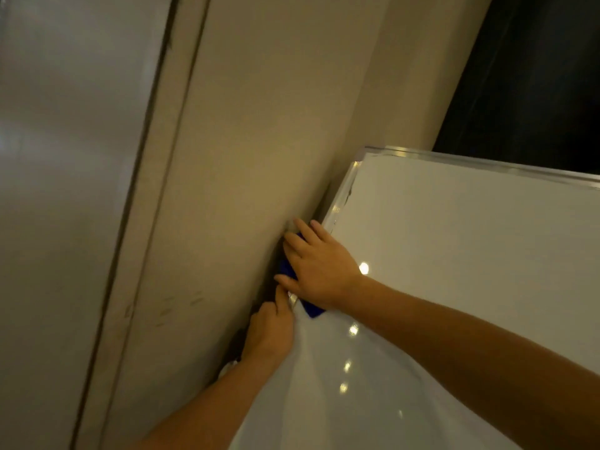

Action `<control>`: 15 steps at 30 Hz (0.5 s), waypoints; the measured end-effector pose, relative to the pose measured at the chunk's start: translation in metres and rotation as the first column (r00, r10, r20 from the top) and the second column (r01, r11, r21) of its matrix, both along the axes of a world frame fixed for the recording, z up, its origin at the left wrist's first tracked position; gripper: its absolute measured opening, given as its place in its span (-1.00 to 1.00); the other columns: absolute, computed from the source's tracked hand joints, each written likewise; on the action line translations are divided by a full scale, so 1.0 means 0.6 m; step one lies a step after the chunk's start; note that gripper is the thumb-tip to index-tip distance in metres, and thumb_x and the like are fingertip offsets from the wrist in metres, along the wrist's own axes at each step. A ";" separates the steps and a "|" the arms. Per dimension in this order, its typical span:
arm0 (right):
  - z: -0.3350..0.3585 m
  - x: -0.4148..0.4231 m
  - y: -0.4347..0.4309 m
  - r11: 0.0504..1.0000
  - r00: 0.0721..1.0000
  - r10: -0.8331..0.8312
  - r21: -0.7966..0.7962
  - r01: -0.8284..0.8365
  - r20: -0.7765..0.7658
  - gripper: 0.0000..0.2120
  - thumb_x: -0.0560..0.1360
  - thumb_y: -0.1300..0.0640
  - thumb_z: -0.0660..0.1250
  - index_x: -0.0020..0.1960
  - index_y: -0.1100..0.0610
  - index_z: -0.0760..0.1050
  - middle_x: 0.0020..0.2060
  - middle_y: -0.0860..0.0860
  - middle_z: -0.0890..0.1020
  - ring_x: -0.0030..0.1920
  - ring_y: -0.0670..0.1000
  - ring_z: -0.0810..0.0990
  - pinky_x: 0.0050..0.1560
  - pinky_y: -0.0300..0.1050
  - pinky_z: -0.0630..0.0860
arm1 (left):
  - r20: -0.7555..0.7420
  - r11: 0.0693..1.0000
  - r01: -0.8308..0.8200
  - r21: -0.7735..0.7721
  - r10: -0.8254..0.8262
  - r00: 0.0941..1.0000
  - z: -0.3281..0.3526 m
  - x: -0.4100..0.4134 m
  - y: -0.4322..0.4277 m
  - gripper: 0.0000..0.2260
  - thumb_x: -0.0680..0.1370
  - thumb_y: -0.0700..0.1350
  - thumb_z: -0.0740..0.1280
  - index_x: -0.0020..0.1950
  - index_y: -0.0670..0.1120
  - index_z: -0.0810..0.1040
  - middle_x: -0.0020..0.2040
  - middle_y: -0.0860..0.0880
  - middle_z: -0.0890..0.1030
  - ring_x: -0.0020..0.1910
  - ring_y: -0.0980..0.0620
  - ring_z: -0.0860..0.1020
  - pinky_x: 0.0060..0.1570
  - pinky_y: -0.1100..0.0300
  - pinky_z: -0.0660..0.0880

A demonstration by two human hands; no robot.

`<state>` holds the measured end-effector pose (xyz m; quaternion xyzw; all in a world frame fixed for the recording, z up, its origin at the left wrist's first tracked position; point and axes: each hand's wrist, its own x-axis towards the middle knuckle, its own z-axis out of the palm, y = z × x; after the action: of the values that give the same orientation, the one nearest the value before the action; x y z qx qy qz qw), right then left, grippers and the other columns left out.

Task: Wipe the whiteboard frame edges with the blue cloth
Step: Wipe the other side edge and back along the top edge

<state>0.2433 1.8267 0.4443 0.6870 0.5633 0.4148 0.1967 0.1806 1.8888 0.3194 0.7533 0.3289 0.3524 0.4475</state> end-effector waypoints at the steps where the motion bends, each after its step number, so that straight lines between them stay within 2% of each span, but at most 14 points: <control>1: 0.036 0.011 0.005 0.995 0.996 -0.086 0.049 0.085 0.021 -0.32 0.60 -0.29 -0.07 0.41 0.20 0.40 0.42 0.13 0.40 0.51 0.23 0.16 0.51 0.20 0.05 | 0.036 0.998 -0.028 -0.057 0.031 0.999 -0.003 0.005 -0.002 -0.48 0.63 0.17 -0.04 0.25 -0.15 0.50 0.17 -0.24 0.57 0.02 -0.13 0.56 0.02 0.07 0.46; 2: 0.071 0.022 0.008 0.977 0.988 -0.152 0.154 0.148 0.015 -0.34 0.61 -0.28 -0.10 0.43 0.16 0.38 0.43 0.11 0.38 0.52 0.23 0.13 0.51 0.21 0.03 | 0.086 0.992 -0.011 -0.124 0.022 0.996 -0.002 0.004 -0.007 -0.41 0.59 0.26 -0.10 0.05 -0.11 0.57 0.04 -0.19 0.62 -0.15 -0.02 0.56 -0.16 0.16 0.45; 3: 0.100 0.034 0.011 0.942 0.980 -0.200 0.271 0.197 -0.018 -0.36 0.61 -0.27 -0.12 0.45 0.13 0.34 0.45 0.10 0.35 0.52 0.24 0.10 0.50 0.22 0.01 | 0.135 0.989 -0.014 -0.144 0.034 0.990 -0.002 0.007 -0.011 -0.38 0.53 0.33 -0.14 -0.15 -0.05 0.56 -0.12 -0.11 0.63 -0.30 0.09 0.51 -0.32 0.24 0.39; 4: 0.111 0.038 0.017 0.903 0.970 -0.231 0.357 0.241 -0.070 -0.36 0.61 -0.27 -0.14 0.47 0.11 0.31 0.48 0.10 0.31 0.53 0.26 0.06 0.51 0.23 -0.02 | 0.144 0.994 -0.004 -0.110 0.020 0.989 -0.002 0.004 -0.016 -0.36 0.49 0.36 -0.17 -0.27 -0.02 0.53 -0.26 -0.03 0.60 -0.39 0.17 0.45 -0.42 0.31 0.30; 5: 0.102 0.030 0.027 0.882 0.963 -0.232 0.389 0.266 -0.134 -0.33 0.61 -0.28 -0.16 0.50 0.12 0.27 0.51 0.12 0.26 0.54 0.27 0.00 0.51 0.24 -0.05 | 0.140 0.999 -0.021 -0.038 0.027 0.990 -0.005 0.000 -0.016 -0.34 0.49 0.37 -0.18 -0.30 -0.02 0.55 -0.33 0.03 0.57 -0.42 0.19 0.44 -0.45 0.32 0.27; 7: 0.040 0.004 0.050 0.926 0.972 -0.137 0.324 0.195 -0.193 -0.24 0.59 -0.32 -0.20 0.52 0.19 0.24 0.53 0.16 0.22 0.56 0.25 -0.05 0.52 0.23 -0.10 | 0.120 0.993 -0.071 0.092 0.060 0.991 -0.009 0.002 -0.007 -0.34 0.58 0.30 -0.10 -0.19 -0.12 0.62 -0.26 -0.04 0.62 -0.32 0.02 0.54 -0.34 0.23 0.37; 9: -0.025 -0.012 0.047 0.977 0.986 -0.048 0.197 0.079 -0.157 -0.21 0.59 -0.32 -0.21 0.48 0.26 0.26 0.51 0.21 0.27 0.56 0.22 0.01 0.53 0.22 -0.08 | 0.090 0.987 -0.112 0.115 0.102 0.991 -0.009 0.005 0.003 -0.44 0.62 0.18 -0.02 -0.12 -0.18 0.60 -0.12 -0.18 0.66 -0.15 -0.16 0.60 -0.19 0.14 0.45; 10: -0.024 -0.010 0.038 0.985 0.989 -0.044 0.157 0.066 -0.139 -0.23 0.60 -0.31 -0.20 0.48 0.26 0.28 0.49 0.21 0.30 0.56 0.21 0.03 0.53 0.22 -0.07 | 0.099 0.990 -0.113 0.089 0.104 0.990 -0.007 0.004 0.003 -0.43 0.62 0.20 -0.02 -0.14 -0.17 0.61 -0.10 -0.19 0.66 -0.10 -0.18 0.61 -0.18 0.14 0.43; 12: 0.026 0.012 0.028 0.978 0.993 -0.078 0.187 0.094 -0.090 -0.30 0.62 -0.26 -0.17 0.49 0.21 0.27 0.49 0.18 0.30 0.55 0.21 0.04 0.53 0.22 -0.06 | 0.153 0.997 -0.056 0.052 0.048 0.987 -0.008 0.005 0.000 -0.35 0.58 0.29 -0.08 -0.19 -0.12 0.64 -0.17 -0.16 0.66 -0.18 -0.11 0.61 -0.25 0.19 0.40; 15: 0.103 0.048 0.022 0.885 0.972 -0.209 0.400 0.236 -0.111 -0.38 0.63 -0.20 -0.11 0.52 0.18 0.16 0.48 0.16 0.27 0.55 0.22 0.03 0.52 0.23 -0.05 | 0.181 0.999 0.038 0.038 -0.044 0.982 -0.015 0.001 -0.009 -0.32 0.54 0.33 -0.14 -0.31 -0.07 0.59 -0.36 -0.02 0.61 -0.38 0.08 0.56 -0.44 0.25 0.39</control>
<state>0.2719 1.8398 0.5064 0.7859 0.3871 0.4763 0.0759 0.1810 1.8834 0.3104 0.7321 0.2649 0.4160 0.4699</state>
